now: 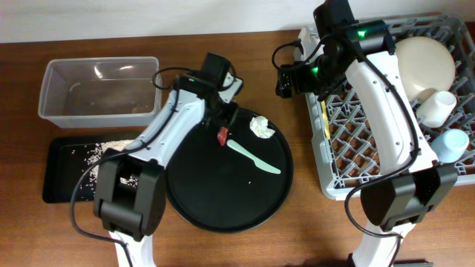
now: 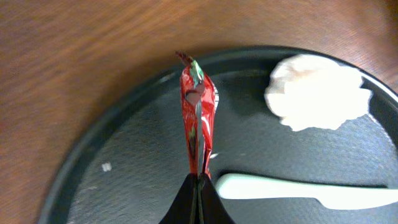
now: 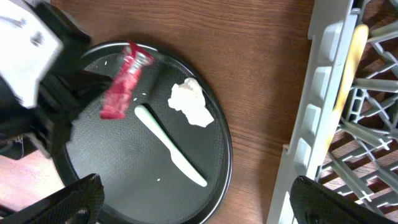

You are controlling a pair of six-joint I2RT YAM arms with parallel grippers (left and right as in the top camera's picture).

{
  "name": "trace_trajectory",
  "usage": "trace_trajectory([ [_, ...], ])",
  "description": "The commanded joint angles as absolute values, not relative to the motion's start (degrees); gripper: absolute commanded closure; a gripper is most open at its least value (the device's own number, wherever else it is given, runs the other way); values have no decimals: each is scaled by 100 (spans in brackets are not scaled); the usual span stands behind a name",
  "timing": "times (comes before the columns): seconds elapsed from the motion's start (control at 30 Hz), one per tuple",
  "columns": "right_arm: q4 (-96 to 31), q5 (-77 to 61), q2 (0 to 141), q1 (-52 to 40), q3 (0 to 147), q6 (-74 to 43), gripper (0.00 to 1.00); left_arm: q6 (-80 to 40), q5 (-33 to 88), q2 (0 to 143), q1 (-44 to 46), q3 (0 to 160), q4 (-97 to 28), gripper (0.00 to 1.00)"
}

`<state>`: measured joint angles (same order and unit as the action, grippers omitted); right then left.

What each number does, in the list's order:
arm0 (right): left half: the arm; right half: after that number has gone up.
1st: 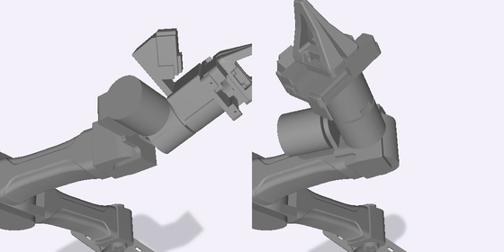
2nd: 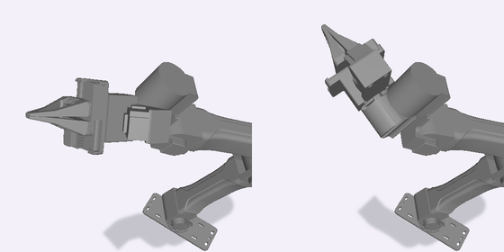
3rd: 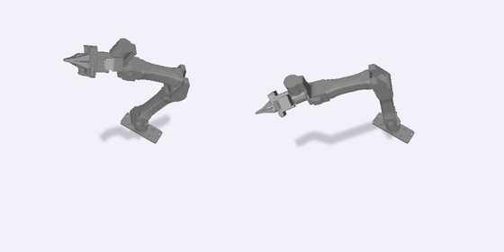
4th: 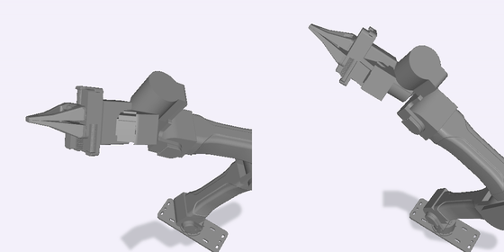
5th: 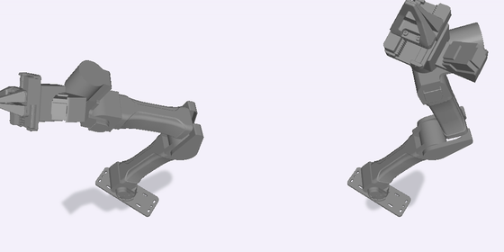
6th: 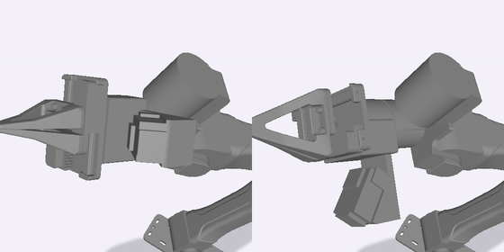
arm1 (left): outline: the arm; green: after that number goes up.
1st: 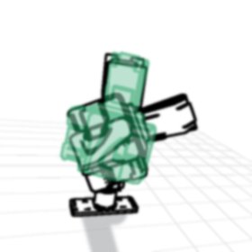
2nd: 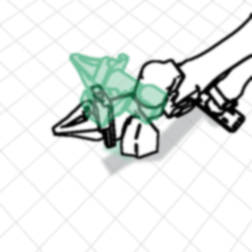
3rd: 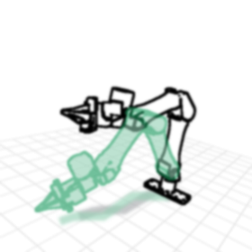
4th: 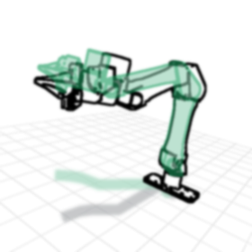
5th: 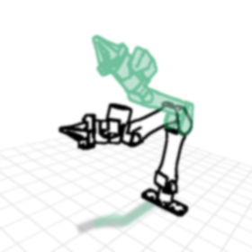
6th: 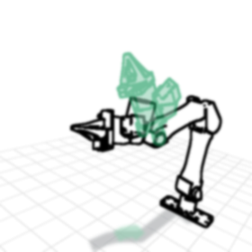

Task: Sort waste into correct bins and load items into the dishwasher rack
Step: 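Drop the red wrapper into the clear plastic bin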

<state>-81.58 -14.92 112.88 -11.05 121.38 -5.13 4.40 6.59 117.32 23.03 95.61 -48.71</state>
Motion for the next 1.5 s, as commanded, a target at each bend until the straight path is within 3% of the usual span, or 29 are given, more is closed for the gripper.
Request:
trace_trajectory([
  [0.0,-8162,-1542,11286,-1085,12182,-495,0,322,449,11194,1984,9734,-5109,99],
  [0.4,-8123,-1542,11286,-1085,12182,-497,1,303,108,9738,14,9734,-5096,99],
  [0.6,-8121,-1542,11286,-1085,12182,-497,1,303,102,10143,-821,9734,-4558,99],
  [0.83,-8128,-1542,11286,-1085,12182,-495,2,303,106,11192,-965,9734,-3791,99],
  [0.9,-8132,-1542,11286,-1085,12182,-497,2,303,108,11251,-965,9734,-3848,94],
  [0.97,-8123,-1542,11286,-1085,12182,-497,2,303,209,11192,-965,9736,-3931,58],
  [1.0,-8119,-1542,11286,-1085,12182,-497,2,303,287,11133,-963,9736,-3972,52],
  [1.13,-8121,-1542,11286,-1085,12182,-497,2,303,578,10737,-943,9736,-4167,46],
  [1.27,-8121,-1514,11286,-1085,12182,-499,2,307,1684,10477,-746,9736,-4471,44],
  [1.47,-7865,-838,11286,-735,12182,-1800,2,591,1872,10833,523,9684,-4993,46],
])
